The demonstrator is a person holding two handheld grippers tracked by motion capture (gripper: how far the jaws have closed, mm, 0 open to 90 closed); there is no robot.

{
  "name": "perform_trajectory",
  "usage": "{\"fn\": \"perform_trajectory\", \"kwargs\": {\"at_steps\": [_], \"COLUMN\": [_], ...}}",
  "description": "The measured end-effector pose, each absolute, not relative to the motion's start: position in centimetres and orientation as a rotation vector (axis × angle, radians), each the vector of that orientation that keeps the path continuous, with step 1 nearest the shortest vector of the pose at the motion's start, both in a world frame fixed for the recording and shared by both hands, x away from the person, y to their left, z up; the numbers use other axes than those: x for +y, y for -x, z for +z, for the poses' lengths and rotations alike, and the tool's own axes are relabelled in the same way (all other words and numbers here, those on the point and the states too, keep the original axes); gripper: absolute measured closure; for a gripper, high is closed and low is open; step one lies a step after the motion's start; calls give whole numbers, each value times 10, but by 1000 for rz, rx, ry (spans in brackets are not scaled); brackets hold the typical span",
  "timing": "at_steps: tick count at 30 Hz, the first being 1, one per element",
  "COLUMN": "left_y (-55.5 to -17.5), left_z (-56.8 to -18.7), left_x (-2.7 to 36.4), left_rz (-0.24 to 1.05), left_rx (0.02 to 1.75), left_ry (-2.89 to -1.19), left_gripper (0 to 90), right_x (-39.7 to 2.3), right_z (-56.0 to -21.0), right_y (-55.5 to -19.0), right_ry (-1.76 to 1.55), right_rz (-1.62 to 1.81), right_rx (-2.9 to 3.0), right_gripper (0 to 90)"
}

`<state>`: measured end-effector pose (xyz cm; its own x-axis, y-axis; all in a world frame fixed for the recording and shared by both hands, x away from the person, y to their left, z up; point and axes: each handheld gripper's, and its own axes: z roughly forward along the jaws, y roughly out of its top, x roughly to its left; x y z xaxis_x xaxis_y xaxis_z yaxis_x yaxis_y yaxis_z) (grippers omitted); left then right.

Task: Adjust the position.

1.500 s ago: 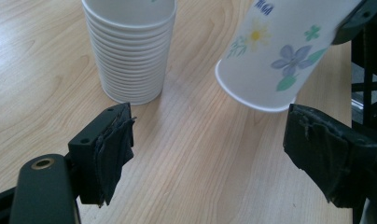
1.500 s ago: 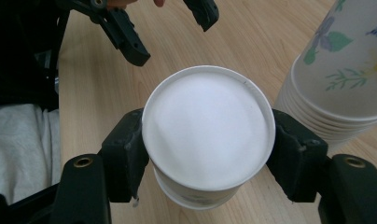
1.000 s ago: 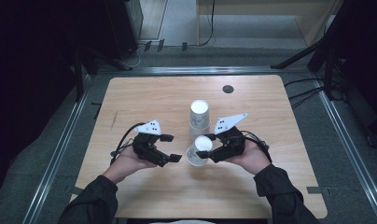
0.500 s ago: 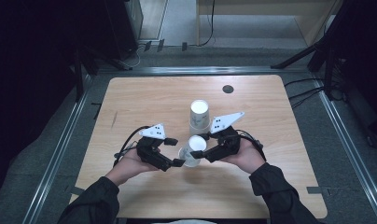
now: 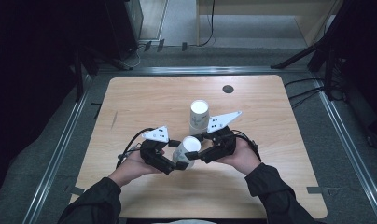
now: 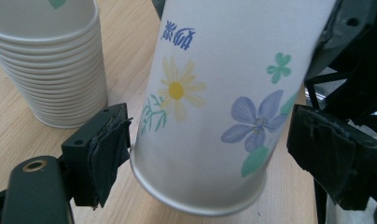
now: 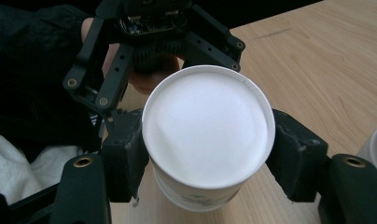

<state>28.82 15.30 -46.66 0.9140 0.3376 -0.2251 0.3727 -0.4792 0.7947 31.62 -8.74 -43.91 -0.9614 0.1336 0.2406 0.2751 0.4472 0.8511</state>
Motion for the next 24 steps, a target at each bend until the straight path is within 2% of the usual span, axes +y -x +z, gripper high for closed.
{"fn": "perform_trajectory", "kwargs": {"at_steps": [8, 10, 12, 24], "left_y": [-287, -286, -285, -283], "left_z": [-466, -465, -464, -462], "left_x": [151, 152, 153, 153], "left_rz": [-23, 2, 4, 18], "left_rx": [501, 490, 475, 449], "left_ry": [-2105, -2094, -2080, -2105], "left_gripper": [152, 170, 232, 284], "right_x": [-83, -83, -84, -85], "right_z": [-439, -438, -438, -438], "right_y": [-314, -314, -315, -315], "right_ry": [353, 357, 362, 373], "right_rz": [-1548, -1556, -1569, -1560], "right_rx": [-2535, -2520, -2514, -2503], "right_gripper": [350, 350, 350, 337]}}
